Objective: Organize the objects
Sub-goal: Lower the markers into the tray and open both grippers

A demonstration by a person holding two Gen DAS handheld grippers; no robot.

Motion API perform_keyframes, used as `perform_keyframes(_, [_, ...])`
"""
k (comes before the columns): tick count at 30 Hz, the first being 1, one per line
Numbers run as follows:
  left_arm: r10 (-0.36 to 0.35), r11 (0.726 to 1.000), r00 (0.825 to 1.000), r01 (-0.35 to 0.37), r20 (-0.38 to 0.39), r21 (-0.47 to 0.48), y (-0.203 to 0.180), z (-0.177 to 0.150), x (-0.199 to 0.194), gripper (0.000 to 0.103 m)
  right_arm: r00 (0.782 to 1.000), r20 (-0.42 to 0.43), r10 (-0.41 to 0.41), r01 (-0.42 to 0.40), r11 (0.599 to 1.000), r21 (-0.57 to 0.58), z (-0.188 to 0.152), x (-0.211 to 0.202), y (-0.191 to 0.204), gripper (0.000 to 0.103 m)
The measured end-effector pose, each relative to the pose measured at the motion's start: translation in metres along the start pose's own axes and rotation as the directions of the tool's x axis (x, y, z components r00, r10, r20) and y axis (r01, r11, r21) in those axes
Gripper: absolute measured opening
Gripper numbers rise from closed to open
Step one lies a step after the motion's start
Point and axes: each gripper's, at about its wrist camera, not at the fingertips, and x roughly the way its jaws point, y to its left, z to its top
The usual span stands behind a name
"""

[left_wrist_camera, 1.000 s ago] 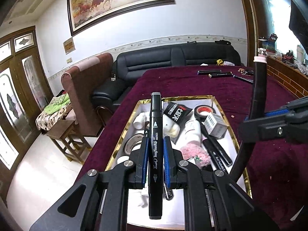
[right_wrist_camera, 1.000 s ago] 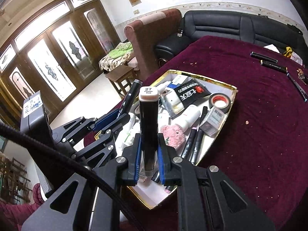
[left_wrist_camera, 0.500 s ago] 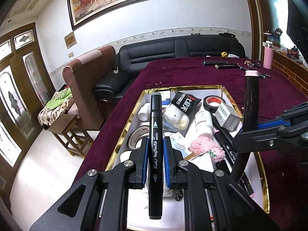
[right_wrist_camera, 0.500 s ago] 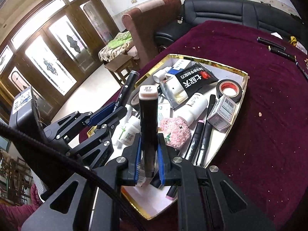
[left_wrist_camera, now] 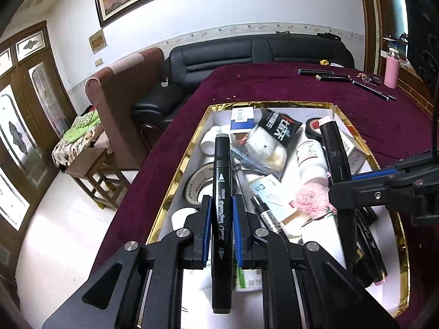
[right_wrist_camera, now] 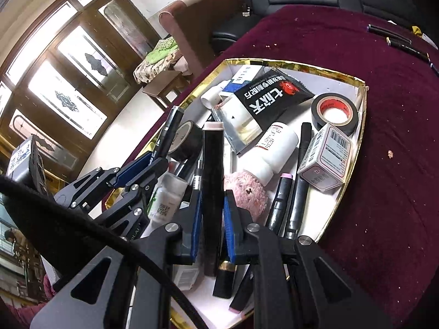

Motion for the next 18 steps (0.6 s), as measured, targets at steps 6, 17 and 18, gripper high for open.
perform_keyframes(6, [-0.011,1.000,0.999,0.011,-0.034,-0.013,0.005,0.000,0.011,0.012,1.000,-0.019,0.001,-0.001,1.000,0.015,0.001,0.011,-0.006,0.015])
perform_keyframes(17, [-0.030,0.998,0.998,0.027,-0.057,-0.056,0.012,0.000,0.016,0.017,1.000,-0.009,-0.004,0.005,0.999,0.032,-0.001,0.007,-0.008,0.023])
perform_keyframes(18, [-0.034,0.997,0.998,0.031,-0.057,-0.064,0.014,0.000,0.016,0.021,1.000,0.000,-0.006,0.006,0.999,0.035,-0.002,0.004,-0.008,0.024])
